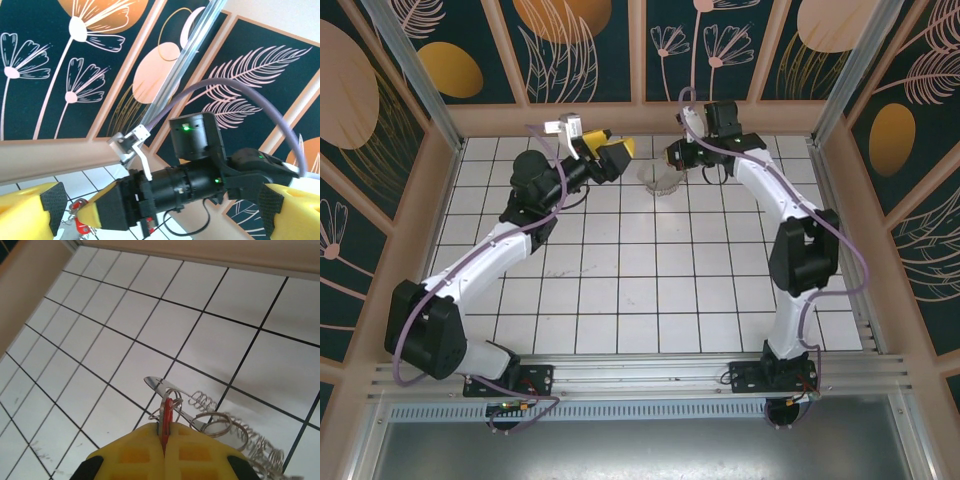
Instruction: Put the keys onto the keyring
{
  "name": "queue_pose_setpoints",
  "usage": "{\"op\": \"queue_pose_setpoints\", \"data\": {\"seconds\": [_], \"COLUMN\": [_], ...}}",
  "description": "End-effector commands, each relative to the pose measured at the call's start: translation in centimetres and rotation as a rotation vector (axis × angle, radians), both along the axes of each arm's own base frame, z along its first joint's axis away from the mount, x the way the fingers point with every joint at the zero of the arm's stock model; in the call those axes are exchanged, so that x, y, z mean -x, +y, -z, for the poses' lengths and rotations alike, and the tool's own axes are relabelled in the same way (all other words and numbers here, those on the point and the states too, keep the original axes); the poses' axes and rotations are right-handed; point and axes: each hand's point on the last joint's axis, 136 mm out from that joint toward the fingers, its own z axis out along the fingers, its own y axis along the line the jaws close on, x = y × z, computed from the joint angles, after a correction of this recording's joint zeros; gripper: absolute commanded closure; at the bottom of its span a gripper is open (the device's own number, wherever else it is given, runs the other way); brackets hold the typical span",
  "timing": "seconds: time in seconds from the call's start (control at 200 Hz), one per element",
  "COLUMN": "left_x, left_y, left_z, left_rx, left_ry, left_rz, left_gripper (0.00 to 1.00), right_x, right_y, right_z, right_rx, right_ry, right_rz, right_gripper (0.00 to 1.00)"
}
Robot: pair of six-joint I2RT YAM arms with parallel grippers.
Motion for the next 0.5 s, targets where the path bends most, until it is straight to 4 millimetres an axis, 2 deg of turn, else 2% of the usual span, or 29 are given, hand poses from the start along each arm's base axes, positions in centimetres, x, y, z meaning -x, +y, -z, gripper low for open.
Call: {"op": "queue_pose_setpoints", "data": {"seconds": [0.0,0.075,0.205,0.495], "left_x": [0.0,0.1,0.1,0.1], "left_y": [0.9,1.0,1.0,0.7], "left_z": [0.2,0.1,0.4,1.1], "left_rx": [-0.022,-0.023,-0.022,0.002], "left_ry": [-0.006,-0.007,-0.001,0.024], "left_rz": [-0.045,-0.048,-0.045,-0.021], "left_gripper": [0.02,0.02,0.01,0.01], "right_x": [-0.6,0.4,3.6,9.5], "right_y": [0.2,0.7,1.6,3.1], "right_z": [-0.6,1.4,4.4,9.0], "right_rx": [0.004,-0.003,-0.043,-0.054], "right_ry": [-0.015,0.022,0.078,0.173], "right_rz": [-0.015,-0.022,-0.029,-0.038], "right_gripper": [1.00,1.00,1.00,1.00]}}
